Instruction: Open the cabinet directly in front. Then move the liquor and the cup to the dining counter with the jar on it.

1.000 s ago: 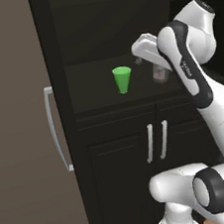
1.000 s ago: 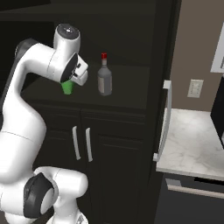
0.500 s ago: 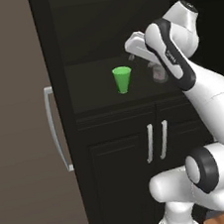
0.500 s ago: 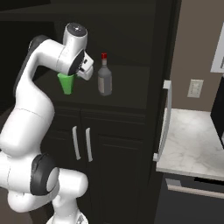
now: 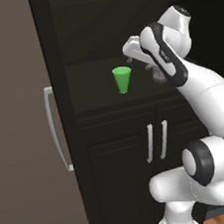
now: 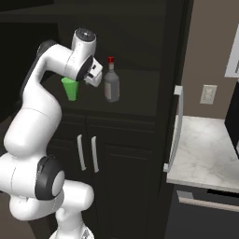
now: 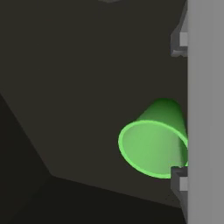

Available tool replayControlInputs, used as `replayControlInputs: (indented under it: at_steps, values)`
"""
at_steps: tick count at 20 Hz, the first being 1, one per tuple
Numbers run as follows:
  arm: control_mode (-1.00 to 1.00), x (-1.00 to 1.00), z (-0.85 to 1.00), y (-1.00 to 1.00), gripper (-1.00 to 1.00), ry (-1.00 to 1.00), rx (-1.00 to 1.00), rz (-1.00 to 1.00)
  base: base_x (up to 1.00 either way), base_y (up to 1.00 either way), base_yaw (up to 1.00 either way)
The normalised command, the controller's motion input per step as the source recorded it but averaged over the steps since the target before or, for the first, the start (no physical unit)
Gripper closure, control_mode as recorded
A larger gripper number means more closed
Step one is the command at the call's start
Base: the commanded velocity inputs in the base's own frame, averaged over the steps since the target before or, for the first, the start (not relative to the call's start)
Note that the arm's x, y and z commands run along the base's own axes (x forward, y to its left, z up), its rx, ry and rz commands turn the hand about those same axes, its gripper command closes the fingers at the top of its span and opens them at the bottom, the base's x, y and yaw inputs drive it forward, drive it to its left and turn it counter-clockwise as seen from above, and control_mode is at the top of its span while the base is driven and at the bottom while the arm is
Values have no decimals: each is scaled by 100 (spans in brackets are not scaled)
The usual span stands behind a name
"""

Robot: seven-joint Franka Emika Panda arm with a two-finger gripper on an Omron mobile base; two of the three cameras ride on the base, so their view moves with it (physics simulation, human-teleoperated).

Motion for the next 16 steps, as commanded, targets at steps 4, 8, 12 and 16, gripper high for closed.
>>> replayControlInputs:
  at_steps: [4,8,12,16]
  values:
    - [-100,14,-16,0,-100,0,0,0,0,0,0]
    - [-100,3,-11,0,-100,0,0,1,0,0,0]
    - [-100,0,-1,7,-100,0,-3,3,0,0,0]
    - [-100,0,-2,11,-100,0,-6,4,0,0,0]
